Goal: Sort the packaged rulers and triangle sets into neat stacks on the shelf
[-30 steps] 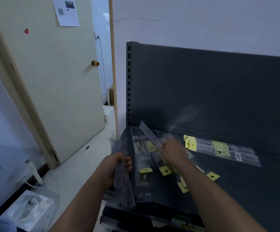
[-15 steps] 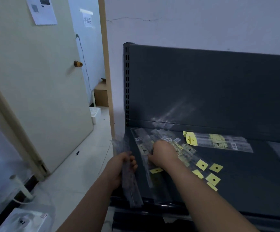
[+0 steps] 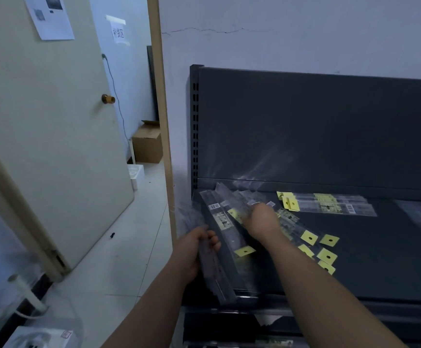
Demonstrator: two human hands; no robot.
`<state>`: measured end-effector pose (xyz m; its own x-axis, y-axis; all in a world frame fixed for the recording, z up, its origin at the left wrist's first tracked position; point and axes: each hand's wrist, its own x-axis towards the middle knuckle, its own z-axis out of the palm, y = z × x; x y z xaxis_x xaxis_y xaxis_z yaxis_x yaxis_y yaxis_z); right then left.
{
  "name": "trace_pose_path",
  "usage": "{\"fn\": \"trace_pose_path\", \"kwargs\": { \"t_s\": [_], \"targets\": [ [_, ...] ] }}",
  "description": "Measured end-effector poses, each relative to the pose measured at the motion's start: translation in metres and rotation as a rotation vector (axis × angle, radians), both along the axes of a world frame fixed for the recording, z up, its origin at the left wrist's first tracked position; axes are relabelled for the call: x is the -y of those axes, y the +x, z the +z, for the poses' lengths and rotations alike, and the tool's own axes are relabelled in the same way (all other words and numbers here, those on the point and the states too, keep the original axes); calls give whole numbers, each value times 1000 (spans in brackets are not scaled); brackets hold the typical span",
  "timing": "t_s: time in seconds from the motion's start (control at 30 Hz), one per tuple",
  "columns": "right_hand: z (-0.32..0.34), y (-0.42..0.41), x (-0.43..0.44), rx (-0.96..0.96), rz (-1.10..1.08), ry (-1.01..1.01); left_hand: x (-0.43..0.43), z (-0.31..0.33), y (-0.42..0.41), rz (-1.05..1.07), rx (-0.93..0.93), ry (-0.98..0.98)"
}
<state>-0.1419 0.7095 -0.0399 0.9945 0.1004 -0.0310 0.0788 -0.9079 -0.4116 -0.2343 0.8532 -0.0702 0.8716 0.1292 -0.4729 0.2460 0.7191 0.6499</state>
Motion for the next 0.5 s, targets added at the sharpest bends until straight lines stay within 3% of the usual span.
{"fn": "trace_pose_path", "kwargs": {
  "t_s": [0.17,0.23,0.5],
  "targets": [
    [4,-11,22,-94,-18,528,6,13,0,1,49,80],
    [9,-20,31,-128,41,640,10,19,5,-5,90,144],
    [33,-32,56,-175,413,486,47,50,24,-23,195,258]
  ]
}}
